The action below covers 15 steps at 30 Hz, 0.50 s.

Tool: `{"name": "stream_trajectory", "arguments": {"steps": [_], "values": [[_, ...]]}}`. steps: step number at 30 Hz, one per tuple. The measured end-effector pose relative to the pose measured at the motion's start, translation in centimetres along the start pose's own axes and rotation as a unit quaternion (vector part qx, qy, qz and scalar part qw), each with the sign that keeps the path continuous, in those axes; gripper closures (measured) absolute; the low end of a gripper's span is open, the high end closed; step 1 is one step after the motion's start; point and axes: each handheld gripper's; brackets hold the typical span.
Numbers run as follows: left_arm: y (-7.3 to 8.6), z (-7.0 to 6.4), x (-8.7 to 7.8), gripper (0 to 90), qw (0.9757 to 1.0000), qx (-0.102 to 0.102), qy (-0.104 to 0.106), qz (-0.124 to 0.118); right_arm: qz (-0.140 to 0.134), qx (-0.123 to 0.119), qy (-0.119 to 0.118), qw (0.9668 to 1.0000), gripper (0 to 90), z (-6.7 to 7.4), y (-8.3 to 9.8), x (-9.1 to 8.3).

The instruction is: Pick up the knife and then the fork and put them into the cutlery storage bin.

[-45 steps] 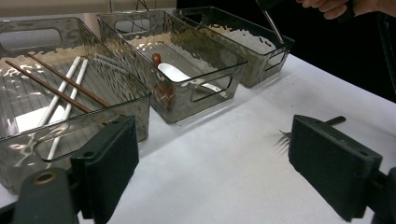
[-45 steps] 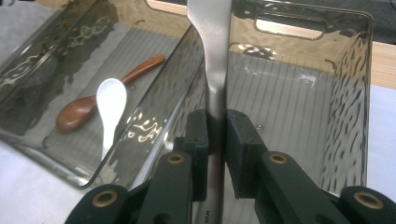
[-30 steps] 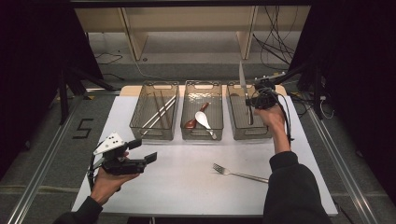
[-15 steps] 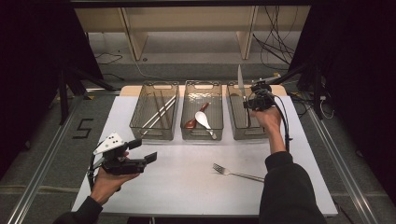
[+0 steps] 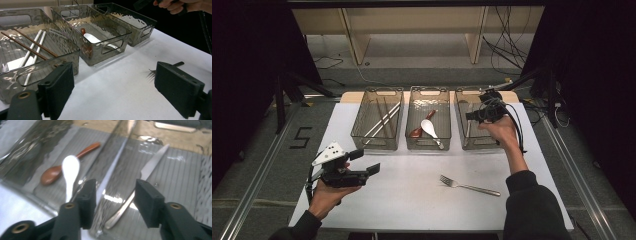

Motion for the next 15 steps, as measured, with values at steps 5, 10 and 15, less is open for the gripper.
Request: {"name": "stream_trajectory", "arguments": {"steps": [5,10,15], "values": [[0.0,0.0,0.0,15.6,1.0,0.002,-0.001,0.001,0.02,-0.056,-0.031,0.9977,40.8,2.3,1.9,-1.3],[0.0,-0.1,0.1,15.6,1.0,0.001,-0.002,0.001,0.037,-0.087,-0.053,0.9941,37.4,3.7,4.3,-2.2],[0.0,0.0,0.0,15.6,1.0,0.001,-0.002,-0.001,0.057,-0.101,-0.063,0.9912,34.6,4.7,6.2,-2.0]]}}
Point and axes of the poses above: each handheld gripper's, and its own axes: x roughly forward along the jaws, y roughly out of its underside, z roughly to its left, and after that the axes turned 15 degrees about -y, right-handed
